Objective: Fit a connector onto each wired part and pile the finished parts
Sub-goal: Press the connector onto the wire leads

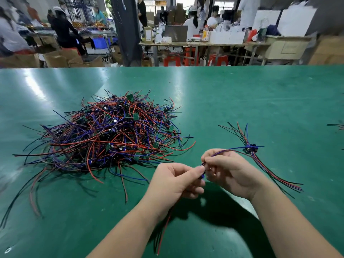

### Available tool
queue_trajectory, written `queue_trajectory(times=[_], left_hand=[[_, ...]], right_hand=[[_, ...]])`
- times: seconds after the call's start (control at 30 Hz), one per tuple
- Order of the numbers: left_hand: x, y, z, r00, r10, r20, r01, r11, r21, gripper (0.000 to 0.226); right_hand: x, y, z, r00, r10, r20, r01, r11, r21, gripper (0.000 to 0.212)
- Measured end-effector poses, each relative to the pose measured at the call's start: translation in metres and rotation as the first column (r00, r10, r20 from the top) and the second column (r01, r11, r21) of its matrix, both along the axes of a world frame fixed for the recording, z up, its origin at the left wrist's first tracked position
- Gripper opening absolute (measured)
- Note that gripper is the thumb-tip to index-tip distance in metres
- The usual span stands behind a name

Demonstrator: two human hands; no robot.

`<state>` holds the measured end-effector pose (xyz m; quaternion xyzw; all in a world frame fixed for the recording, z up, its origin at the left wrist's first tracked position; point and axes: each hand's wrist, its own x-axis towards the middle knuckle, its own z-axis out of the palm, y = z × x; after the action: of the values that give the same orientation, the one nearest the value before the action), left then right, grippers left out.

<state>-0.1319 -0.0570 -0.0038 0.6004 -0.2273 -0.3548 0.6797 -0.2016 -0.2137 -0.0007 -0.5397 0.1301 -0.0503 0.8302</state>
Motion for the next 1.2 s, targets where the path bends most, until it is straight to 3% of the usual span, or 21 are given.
queue_trajectory(times=[0.1, 0.2, 0.4, 0.6, 0.7, 0.83, 1.03, 1.2], left_hand=[[0.003, -0.003, -0.004, 0.997, 0.051, -0.064, -0.047, 0.997, 0.059, 0.022], [0.003, -0.004, -0.006, 0.997, 0.045, -0.062, -0.038, 0.993, 0.115, 0.019], [0.002, -0.004, -0.007, 0.999, -0.008, -0.042, 0.013, 0.993, 0.118, 0.015], [0.004, -0.001, -0.002, 0.997, -0.078, -0.024, 0.080, 0.991, 0.110, 0.015], [0.002, 0.001, -0.001, 0.986, -0.164, 0.028, 0.160, 0.980, 0.118, 0.014], [-0.005, 0.003, -0.003, 0.950, -0.305, 0.063, 0.292, 0.944, 0.156, 0.015], [-0.004, 0.006, -0.002, 0.907, -0.413, 0.078, 0.384, 0.890, 0.248, 0.017], [0.001, 0.008, -0.002, 0.911, -0.404, 0.084, 0.367, 0.887, 0.281, 0.016]], right_hand=[[0.005, 0.006, -0.006, 0.993, -0.106, -0.051, 0.096, 0.979, -0.181, 0.011], [0.009, 0.011, -0.009, 0.984, -0.159, -0.078, 0.139, 0.967, -0.216, 0.016], [0.010, 0.014, -0.006, 0.968, -0.163, -0.190, 0.137, 0.981, -0.140, 0.012], [0.006, 0.012, -0.001, 0.985, -0.108, -0.131, 0.095, 0.990, -0.106, 0.011], [0.003, 0.002, 0.007, 0.970, -0.224, -0.093, 0.216, 0.973, -0.084, 0.016], [-0.007, -0.030, 0.017, 0.885, -0.459, -0.084, 0.458, 0.889, -0.034, 0.013], [-0.014, -0.039, 0.017, 0.913, -0.384, -0.140, 0.390, 0.921, 0.013, 0.024], [-0.016, -0.049, 0.017, 0.852, -0.505, -0.138, 0.520, 0.847, 0.113, 0.007]])
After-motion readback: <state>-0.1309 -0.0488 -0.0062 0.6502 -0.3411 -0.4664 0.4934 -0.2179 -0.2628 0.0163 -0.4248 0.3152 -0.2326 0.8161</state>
